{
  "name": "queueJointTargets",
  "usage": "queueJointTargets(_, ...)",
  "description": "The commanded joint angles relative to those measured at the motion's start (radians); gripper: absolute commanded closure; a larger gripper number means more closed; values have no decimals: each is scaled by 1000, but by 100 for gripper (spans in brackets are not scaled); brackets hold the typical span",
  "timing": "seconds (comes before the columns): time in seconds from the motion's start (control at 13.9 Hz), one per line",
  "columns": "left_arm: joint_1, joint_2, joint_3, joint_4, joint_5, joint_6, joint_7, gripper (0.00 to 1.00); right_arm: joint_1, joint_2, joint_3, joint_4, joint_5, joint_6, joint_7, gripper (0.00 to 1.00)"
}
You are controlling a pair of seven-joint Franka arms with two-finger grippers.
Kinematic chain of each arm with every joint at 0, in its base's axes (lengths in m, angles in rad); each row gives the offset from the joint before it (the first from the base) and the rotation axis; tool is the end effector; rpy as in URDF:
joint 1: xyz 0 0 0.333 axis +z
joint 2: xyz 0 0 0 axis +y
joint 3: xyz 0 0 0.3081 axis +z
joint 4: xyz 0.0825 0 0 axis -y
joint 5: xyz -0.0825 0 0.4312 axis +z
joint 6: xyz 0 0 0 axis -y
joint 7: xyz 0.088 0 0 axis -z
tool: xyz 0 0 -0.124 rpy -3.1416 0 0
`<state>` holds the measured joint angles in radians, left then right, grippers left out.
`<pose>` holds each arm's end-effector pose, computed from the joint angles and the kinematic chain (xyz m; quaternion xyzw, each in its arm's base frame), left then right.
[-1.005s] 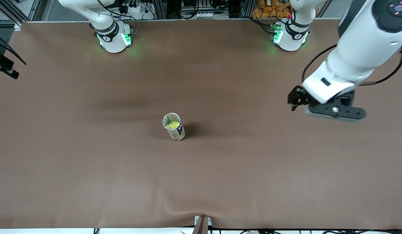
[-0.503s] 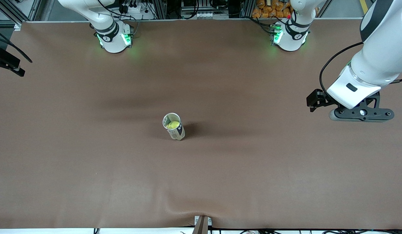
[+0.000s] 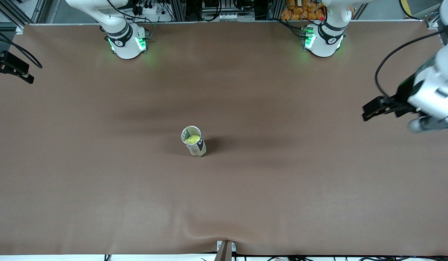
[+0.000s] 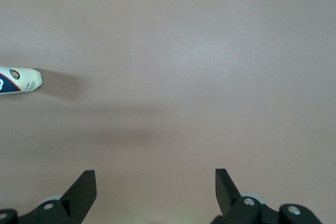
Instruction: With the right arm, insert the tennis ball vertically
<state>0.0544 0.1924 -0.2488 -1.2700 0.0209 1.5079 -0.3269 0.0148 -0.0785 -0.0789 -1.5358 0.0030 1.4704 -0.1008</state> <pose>0.6429 -0.1065 0.6318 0.9971 0.0699 0.0214 0.0192 0.5656 -0.0378 0.6544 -0.9998 -0.0186 -0.0068 0.0040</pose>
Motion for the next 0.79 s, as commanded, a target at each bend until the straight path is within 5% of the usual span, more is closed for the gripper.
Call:
queueJointTargets(0.0,-93,-97,121,-80,-33,-9,17,0,-30,-10,33,6,-9,-4,-7,0)
queueJointTargets(0.36,-195,-257,268,-268,-49,-11,37,0,-55,-6,31,0,-11,5,-14,0)
queueJointTargets(0.72,-194,-306,278,-325,-47,-9,63,0,-98,-3,33,-1,3,10,-16,0)
